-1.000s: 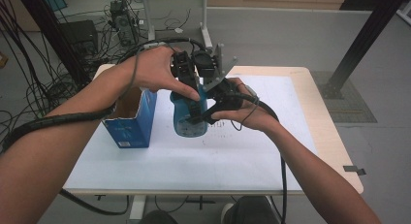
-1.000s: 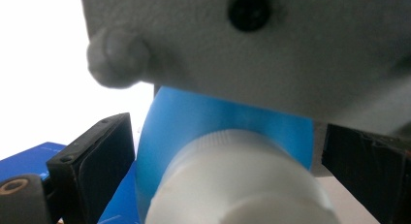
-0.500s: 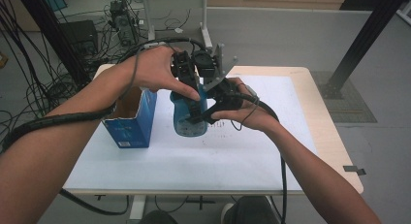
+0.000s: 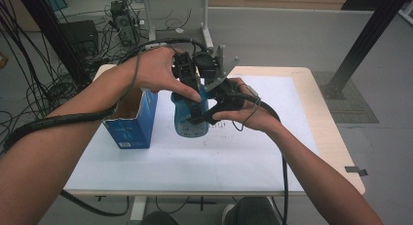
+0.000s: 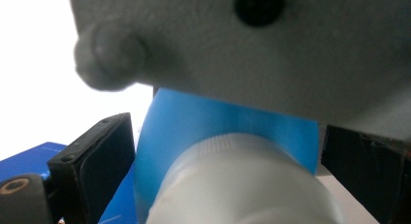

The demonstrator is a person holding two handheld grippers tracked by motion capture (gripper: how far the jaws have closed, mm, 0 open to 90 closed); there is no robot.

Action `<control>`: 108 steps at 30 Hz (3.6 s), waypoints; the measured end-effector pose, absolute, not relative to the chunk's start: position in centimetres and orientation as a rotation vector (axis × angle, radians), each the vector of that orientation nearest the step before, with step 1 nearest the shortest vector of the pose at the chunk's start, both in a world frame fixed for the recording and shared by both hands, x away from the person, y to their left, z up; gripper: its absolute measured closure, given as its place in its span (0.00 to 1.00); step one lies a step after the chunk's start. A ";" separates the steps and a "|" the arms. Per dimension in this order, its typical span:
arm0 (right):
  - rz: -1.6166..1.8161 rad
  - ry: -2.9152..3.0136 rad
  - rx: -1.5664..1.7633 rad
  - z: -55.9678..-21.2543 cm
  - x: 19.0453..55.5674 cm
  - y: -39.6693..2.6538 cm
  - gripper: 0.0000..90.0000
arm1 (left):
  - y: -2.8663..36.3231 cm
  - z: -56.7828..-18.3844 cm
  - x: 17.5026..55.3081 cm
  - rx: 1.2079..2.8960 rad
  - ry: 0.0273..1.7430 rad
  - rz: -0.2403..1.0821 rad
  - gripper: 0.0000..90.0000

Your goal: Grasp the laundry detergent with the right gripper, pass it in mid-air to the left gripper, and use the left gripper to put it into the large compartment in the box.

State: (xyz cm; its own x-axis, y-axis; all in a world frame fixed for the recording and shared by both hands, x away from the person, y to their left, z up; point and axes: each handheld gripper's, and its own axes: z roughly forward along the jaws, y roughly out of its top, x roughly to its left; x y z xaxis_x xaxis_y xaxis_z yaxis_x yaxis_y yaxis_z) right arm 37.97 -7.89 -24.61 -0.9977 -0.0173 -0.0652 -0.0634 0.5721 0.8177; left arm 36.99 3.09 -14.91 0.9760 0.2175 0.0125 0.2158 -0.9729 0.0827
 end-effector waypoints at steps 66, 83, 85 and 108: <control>1.429 2.742 -0.067 -24.4 37.7 -7.9 0.48 | 3.1 -14.5 36.7 3.044 0.327 0.067 0.14; 1.416 2.738 -0.086 -24.5 37.7 -7.8 0.48 | 3.1 -14.6 36.6 3.053 0.300 0.110 0.39; 1.415 2.738 -0.088 -24.5 37.7 -7.8 0.48 | 3.1 -14.6 36.6 3.053 0.296 0.119 0.39; 1.409 2.734 -0.090 -25.0 37.7 -7.9 0.48 | 2.8 -15.1 36.6 3.070 0.287 0.134 0.40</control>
